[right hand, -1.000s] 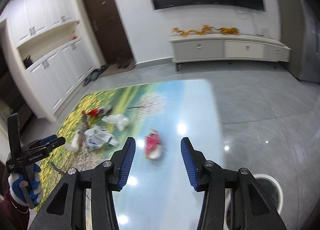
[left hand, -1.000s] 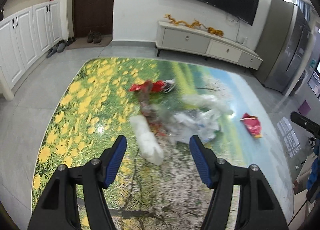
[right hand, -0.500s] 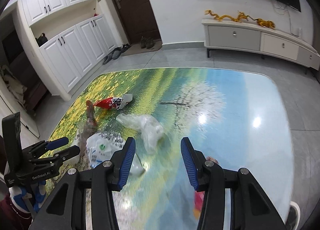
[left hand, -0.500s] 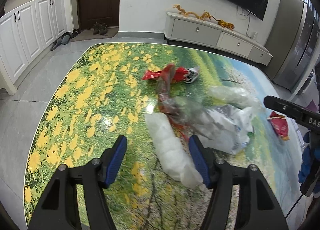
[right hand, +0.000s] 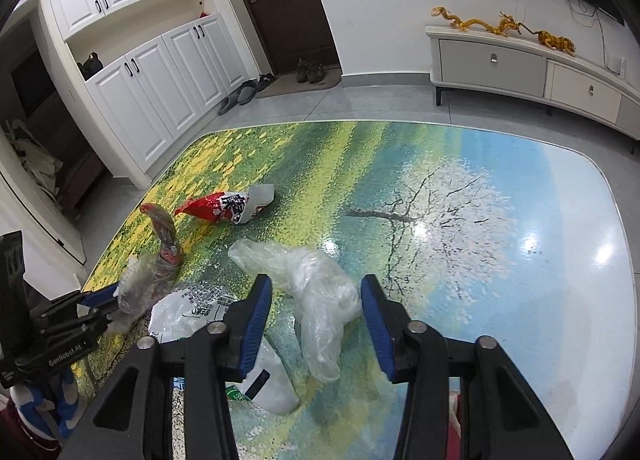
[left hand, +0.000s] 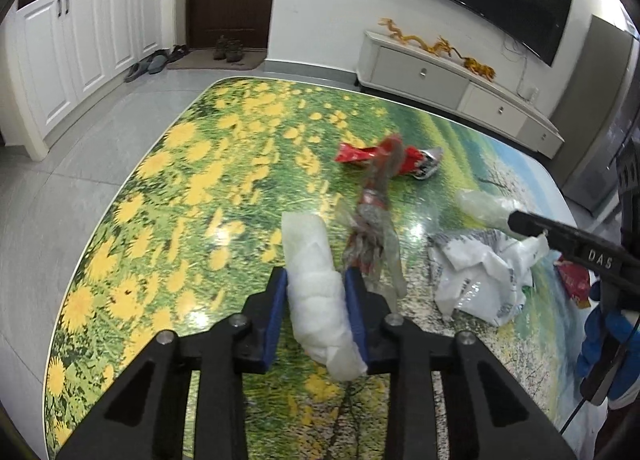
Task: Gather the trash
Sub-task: 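Grasp the white foam roll with the left gripper while the right grasps a clear plastic bag, then carry the foam roll and clear bag with both grippers over the bin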
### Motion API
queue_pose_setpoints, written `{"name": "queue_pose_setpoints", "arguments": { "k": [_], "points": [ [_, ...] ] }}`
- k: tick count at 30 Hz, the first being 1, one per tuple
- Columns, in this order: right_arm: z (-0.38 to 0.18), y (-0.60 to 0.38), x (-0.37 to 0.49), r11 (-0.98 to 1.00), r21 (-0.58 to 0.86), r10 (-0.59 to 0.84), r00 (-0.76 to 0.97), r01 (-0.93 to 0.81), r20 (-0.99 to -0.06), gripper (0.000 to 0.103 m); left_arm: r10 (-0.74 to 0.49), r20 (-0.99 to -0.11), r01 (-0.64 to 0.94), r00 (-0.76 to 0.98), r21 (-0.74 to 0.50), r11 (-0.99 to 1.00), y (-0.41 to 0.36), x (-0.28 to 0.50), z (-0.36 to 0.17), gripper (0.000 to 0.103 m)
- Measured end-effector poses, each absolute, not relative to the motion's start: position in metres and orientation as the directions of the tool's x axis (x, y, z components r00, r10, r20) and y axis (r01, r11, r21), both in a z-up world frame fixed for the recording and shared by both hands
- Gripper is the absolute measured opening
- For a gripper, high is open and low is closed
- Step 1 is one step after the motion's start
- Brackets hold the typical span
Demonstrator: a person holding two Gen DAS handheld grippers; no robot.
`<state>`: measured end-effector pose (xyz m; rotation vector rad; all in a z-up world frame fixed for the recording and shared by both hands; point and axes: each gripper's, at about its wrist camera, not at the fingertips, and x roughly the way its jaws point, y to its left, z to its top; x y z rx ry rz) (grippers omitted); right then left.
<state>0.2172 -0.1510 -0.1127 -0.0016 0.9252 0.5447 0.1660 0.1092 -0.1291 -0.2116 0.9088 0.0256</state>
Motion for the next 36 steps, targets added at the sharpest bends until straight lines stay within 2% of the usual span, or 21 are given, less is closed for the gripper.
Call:
{"name": "queue_pose_setpoints", "arguments": {
  "k": [4,16,26,32,36],
  "points": [
    [-0.114,-0.151,0.214,0.861,0.219,0.446,0.473,-0.459,-0.760,0.029,-0.047,-0.789,-0.140,0.612,-0.167,0.976,0.115,0.162,-0.128,0.027],
    [-0.094,-0.187,0.175,0.878,0.261,0.456,0.534,-0.401,-0.712,0.028,-0.001,-0.791,-0.206,0.612,-0.161,0.965,0.137,0.125,-0.116,0.022],
    [-0.061,-0.230,0.104,0.893,0.269,0.443,0.592,-0.362,-0.673,0.028,-0.063,-0.745,-0.107,0.664,-0.178,0.978,0.104,0.085,-0.081,0.019],
    [-0.045,-0.256,0.058,0.913,0.232,0.400,0.633,-0.335,-0.663,0.028,-0.091,-0.754,-0.039,0.651,-0.153,0.987,0.077,0.068,-0.076,0.019],
    [-0.039,-0.288,0.027,0.929,0.241,0.369,0.663,-0.281,-0.651,0.028,-0.153,-0.753,0.044,0.640,-0.163,0.986,0.054,0.058,-0.072,0.019]
  ]
}}
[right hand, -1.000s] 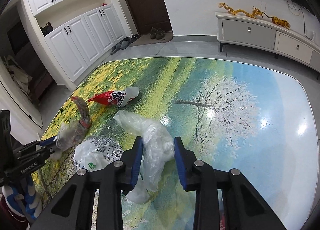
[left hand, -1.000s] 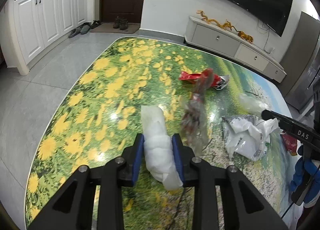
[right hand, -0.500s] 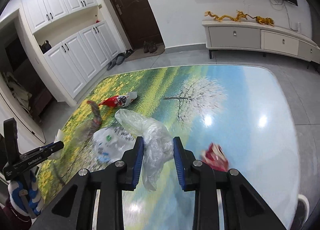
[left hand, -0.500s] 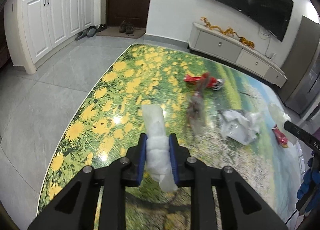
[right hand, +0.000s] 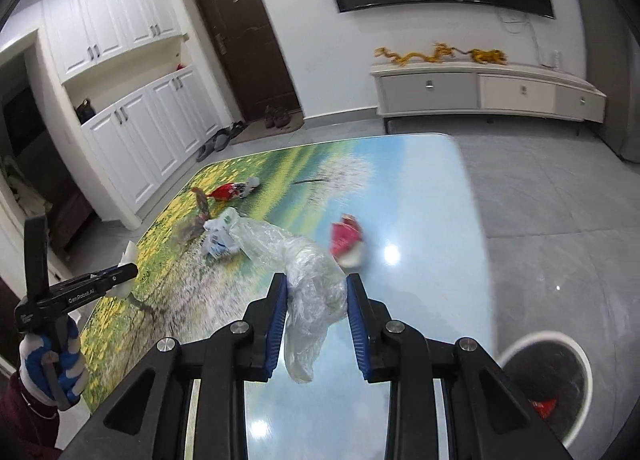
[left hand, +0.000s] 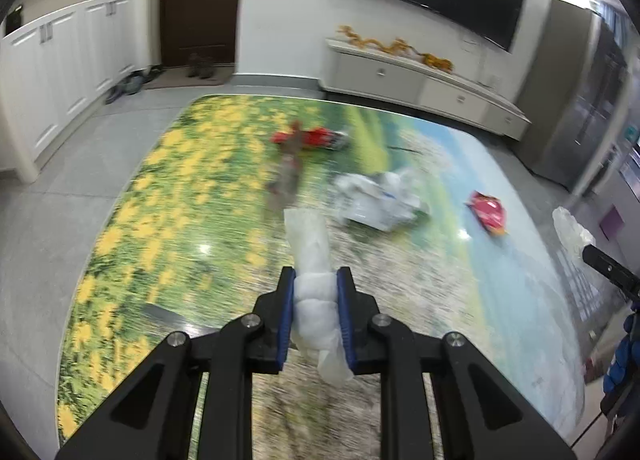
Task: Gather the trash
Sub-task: 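Carry the foam roll and clear bag with both grippers over the bin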
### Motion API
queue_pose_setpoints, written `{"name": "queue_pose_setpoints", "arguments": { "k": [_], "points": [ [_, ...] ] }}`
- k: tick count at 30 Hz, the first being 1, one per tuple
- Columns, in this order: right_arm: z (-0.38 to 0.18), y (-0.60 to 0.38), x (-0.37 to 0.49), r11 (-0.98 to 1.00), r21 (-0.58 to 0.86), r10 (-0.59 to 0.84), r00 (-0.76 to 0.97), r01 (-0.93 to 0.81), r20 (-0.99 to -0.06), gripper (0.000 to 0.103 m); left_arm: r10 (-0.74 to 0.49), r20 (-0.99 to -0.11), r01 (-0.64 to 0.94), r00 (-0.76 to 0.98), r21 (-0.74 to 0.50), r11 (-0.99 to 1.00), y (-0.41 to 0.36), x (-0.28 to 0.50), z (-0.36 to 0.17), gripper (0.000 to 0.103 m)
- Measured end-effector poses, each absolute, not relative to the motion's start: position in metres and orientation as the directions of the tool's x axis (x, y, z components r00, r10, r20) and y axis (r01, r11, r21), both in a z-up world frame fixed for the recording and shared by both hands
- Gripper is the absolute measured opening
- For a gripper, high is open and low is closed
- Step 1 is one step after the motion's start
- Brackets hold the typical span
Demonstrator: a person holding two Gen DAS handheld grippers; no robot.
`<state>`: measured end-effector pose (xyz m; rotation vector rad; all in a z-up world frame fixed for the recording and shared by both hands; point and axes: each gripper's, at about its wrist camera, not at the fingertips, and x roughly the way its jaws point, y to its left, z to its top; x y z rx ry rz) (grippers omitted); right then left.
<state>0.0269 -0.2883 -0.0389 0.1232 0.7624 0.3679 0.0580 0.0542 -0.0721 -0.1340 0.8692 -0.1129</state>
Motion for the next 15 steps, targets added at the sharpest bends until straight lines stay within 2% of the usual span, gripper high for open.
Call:
{"name": "queue_pose_setpoints", "arguments": {
  "k": [15],
  "points": [
    [-0.065,-0.437,-0.035,0.946,0.312,0.152,0.725,0.092,-0.672,0.028,-0.359,-0.777,0.446,0.517,-0.114,0.888,-0.115,0.061,-0.062,0.019]
  ]
}}
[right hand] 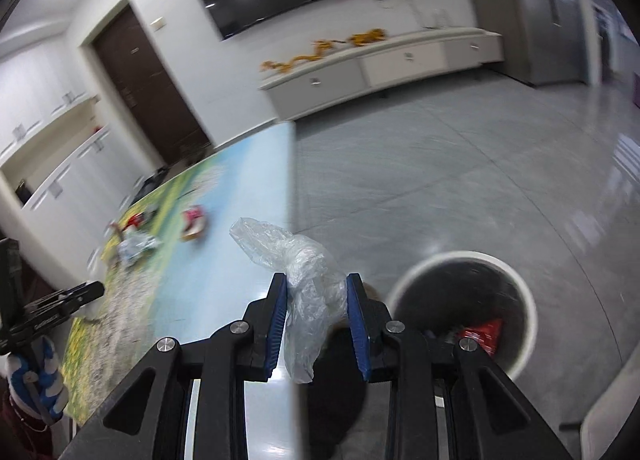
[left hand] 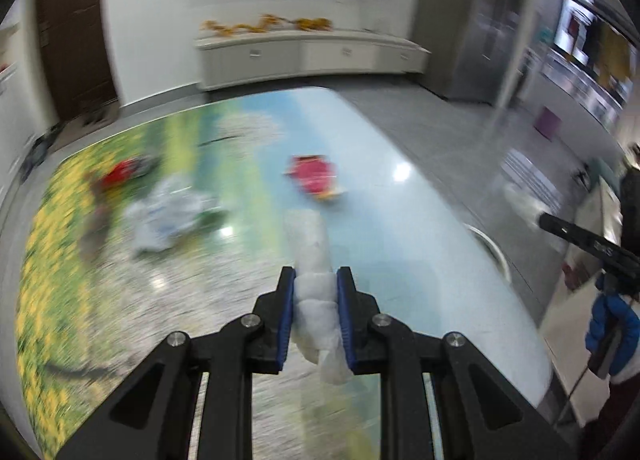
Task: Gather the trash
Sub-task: 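Carry the foam roll and clear bag with both grippers over the bin, then open the left gripper over the bin while the right opens to drop the clear bag, then move both open grippers back to the table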
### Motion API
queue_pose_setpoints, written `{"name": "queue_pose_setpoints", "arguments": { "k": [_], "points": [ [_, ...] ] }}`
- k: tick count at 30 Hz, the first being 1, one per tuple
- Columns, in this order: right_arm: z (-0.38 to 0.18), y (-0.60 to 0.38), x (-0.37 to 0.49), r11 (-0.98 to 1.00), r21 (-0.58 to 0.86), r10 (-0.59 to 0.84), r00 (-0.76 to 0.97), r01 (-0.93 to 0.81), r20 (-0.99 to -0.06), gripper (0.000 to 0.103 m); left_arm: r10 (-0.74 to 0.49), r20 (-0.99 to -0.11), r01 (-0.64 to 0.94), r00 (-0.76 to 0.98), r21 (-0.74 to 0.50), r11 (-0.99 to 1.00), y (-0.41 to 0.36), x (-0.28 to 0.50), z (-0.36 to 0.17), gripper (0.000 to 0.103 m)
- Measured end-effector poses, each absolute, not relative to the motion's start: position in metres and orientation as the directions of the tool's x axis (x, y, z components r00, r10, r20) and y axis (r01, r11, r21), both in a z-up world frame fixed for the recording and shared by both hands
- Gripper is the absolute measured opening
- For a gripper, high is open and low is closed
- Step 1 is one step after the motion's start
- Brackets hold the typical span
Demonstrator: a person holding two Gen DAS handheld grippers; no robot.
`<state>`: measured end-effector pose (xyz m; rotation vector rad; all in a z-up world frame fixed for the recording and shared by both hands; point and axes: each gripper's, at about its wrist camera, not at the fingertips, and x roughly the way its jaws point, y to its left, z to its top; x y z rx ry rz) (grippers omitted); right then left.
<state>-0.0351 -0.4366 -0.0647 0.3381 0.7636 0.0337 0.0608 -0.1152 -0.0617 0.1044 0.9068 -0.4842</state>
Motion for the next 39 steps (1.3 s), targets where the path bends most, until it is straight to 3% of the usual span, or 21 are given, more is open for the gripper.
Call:
{"name": "queue_pose_setpoints", "arguments": {
  "k": [9,19,22,23,27,31,35,39],
  "points": [
    [-0.084,-0.498,-0.043,0.923,0.292,0.032,0.705,0.252,-0.709,0.028,-0.459,-0.799,0.636,0.389,-0.128,0.761,-0.240,0.069,-0.070,0.020],
    [-0.119,-0.530,-0.025,0.901,0.260,-0.022,0.634,0.348,-0.773,0.030,-0.512,-0.817,0.709,0.265,-0.195,0.677,-0.359,0.084,-0.085,0.022],
    [-0.129,-0.538,-0.020,0.893,0.241,-0.047,0.611,0.381,-0.790,0.031,-0.532,-0.820,0.728,0.212,-0.230,0.646,-0.383,0.090,-0.090,0.042],
    [-0.132,-0.540,-0.018,0.888,0.235,-0.056,0.602,0.395,-0.796,0.032,-0.545,-0.817,0.726,0.187,-0.258,0.637,-0.390,0.092,-0.091,0.055],
    [-0.138,-0.547,-0.015,0.875,0.213,-0.089,0.578,0.435,-0.811,0.040,-0.586,-0.795,0.726,0.156,-0.310,0.614,-0.395,0.094,-0.086,0.058],
    [-0.134,-0.548,-0.018,0.871,0.203,-0.107,0.577,0.447,-0.810,0.041,-0.604,-0.765,0.726,0.221,-0.285,0.626,-0.373,0.092,-0.072,0.058],
    [-0.118,-0.538,-0.019,0.878,0.216,-0.102,0.607,0.428,-0.788,0.041,-0.621,-0.706,0.684,0.339,-0.268,0.678,-0.323,0.089,-0.052,0.058],
    [-0.088,-0.508,-0.013,0.905,0.235,-0.067,0.664,0.355,-0.745,0.041,-0.573,-0.702,0.647,0.422,-0.209,0.733,-0.264,0.090,-0.038,0.058]
  ]
}}
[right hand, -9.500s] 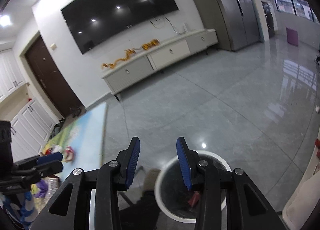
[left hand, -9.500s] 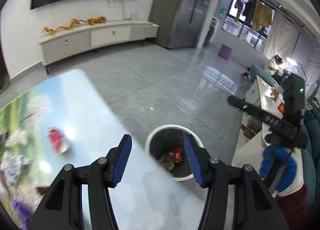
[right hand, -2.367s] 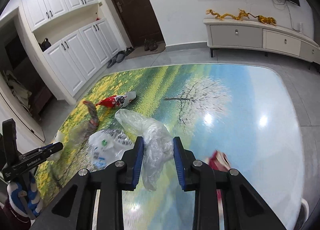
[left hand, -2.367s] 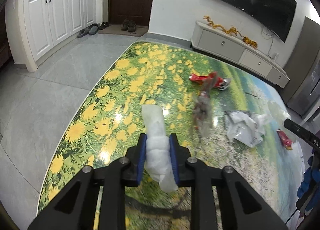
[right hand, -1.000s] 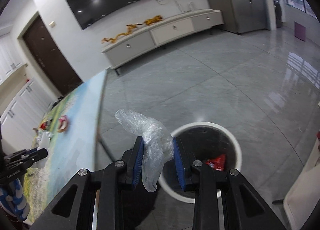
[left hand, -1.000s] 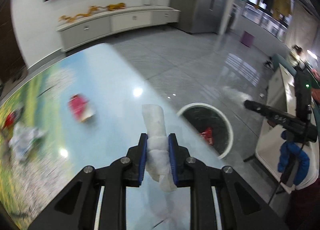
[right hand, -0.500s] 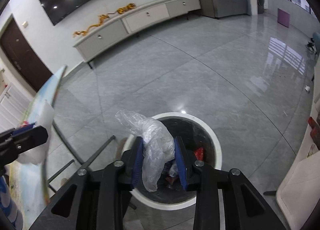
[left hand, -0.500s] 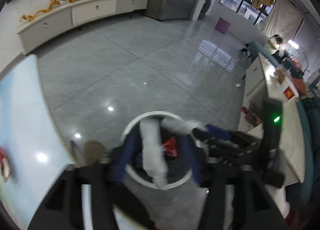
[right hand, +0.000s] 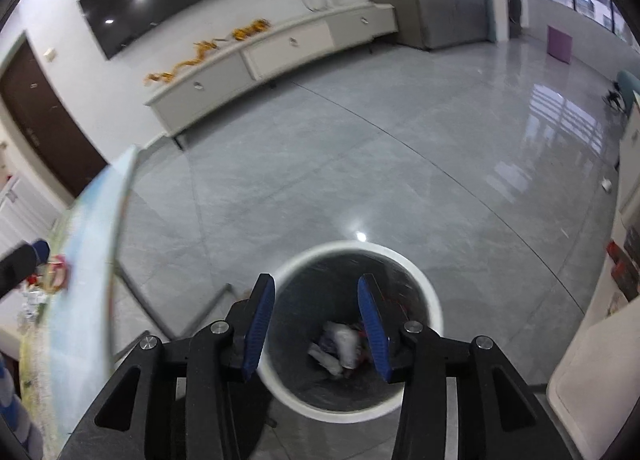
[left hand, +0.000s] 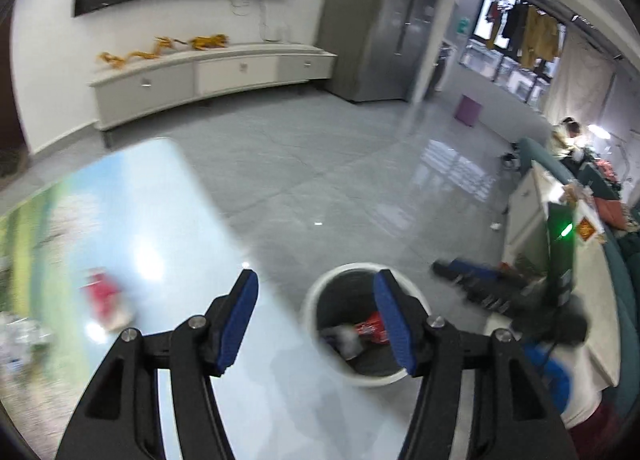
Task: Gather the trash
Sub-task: 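Move both open grippers back to the table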
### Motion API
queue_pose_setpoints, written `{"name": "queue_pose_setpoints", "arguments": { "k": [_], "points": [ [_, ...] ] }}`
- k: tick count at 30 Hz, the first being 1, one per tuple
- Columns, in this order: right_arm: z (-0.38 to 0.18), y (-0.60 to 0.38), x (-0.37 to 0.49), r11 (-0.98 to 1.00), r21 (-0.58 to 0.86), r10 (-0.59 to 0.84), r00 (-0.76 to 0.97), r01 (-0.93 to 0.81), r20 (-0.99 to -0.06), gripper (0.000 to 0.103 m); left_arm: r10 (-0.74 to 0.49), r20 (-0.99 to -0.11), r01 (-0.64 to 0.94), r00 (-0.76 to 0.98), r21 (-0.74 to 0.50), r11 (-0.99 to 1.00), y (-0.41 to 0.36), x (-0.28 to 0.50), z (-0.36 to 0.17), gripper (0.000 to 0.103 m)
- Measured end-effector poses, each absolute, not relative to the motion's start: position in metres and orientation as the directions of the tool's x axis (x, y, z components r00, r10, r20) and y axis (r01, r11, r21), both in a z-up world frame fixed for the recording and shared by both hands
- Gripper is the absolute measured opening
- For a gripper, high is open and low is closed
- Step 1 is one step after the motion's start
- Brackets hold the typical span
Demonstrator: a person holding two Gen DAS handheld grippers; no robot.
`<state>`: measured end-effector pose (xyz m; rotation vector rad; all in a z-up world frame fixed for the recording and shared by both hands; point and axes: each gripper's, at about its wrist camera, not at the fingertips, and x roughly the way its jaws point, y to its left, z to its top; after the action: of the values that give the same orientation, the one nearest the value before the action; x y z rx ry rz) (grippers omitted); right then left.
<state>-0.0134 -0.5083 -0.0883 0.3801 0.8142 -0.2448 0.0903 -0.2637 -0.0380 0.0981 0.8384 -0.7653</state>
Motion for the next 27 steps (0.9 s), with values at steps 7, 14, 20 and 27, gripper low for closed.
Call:
{"name": "queue_pose_setpoints", "arguments": {
  "k": [7,14,20,27],
  "points": [
    [-0.035,-0.432,0.008,0.956,0.220,0.008,0.734,0.193,-0.679,0.041,-0.455,-0.684,0.495,0.571,-0.156,0.855,-0.124,0.089,-0.030,0.058],
    [-0.007,-0.349,0.045,0.974,0.222,0.118,0.760,0.035,-0.639,0.047,-0.309,-0.686,0.322,0.658,-0.115,0.940,-0.002,0.092,-0.036,0.058],
    [-0.006,-0.292,0.077,0.976,0.212,0.180,0.747,-0.054,-0.640,0.049,-0.234,-0.676,0.180,0.699,-0.150,0.972,0.068,0.095,-0.036,0.058],
    [-0.024,-0.264,0.097,0.972,0.211,0.220,0.715,-0.103,-0.664,0.051,-0.179,-0.696,0.084,0.695,-0.168,0.982,0.107,0.103,-0.042,0.059]
  ]
}}
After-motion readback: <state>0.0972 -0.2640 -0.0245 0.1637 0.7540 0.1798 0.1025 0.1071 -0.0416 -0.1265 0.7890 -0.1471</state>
